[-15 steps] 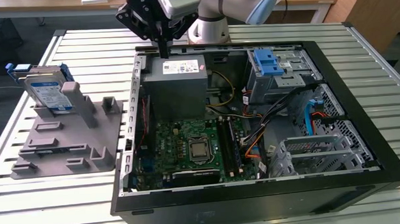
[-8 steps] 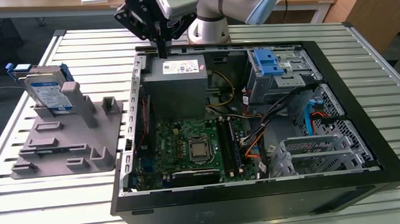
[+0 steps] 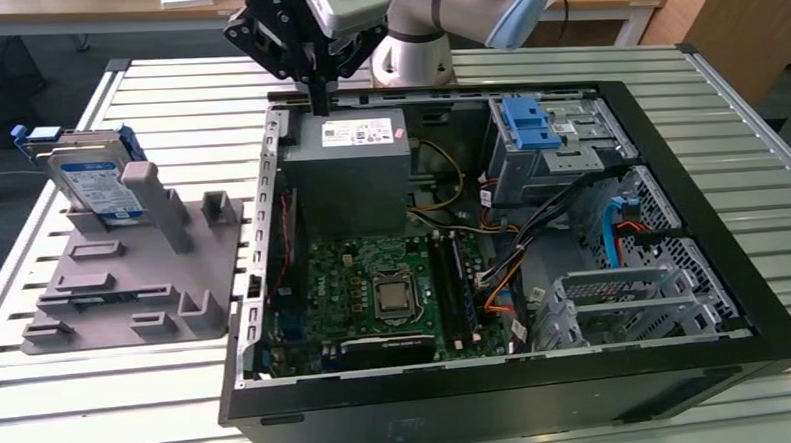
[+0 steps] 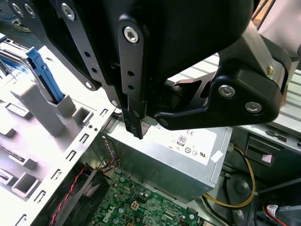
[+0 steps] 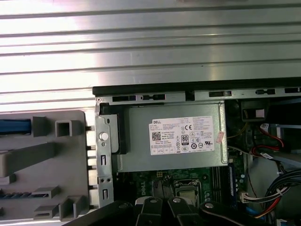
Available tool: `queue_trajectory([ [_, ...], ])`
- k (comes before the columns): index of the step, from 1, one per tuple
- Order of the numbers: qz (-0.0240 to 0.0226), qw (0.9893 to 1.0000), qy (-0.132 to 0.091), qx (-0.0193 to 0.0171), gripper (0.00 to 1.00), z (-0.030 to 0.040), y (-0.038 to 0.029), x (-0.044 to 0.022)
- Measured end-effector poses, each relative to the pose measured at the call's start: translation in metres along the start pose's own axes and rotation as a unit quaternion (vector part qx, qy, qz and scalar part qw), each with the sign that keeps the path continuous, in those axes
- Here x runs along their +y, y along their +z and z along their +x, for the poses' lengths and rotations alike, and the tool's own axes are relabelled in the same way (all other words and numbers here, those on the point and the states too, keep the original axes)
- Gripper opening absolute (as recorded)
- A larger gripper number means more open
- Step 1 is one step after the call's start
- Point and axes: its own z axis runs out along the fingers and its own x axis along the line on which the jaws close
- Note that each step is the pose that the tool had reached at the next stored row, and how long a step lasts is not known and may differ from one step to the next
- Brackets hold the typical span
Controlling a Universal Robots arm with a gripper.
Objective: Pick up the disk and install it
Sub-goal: 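Reach for the disk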
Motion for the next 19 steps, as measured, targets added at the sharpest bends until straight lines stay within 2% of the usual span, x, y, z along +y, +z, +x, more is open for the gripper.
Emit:
queue_trajectory([
  [19,0.0000,1.0000,0.000,0.0000,0.11,0.0056,-0.0001,-0.0004],
])
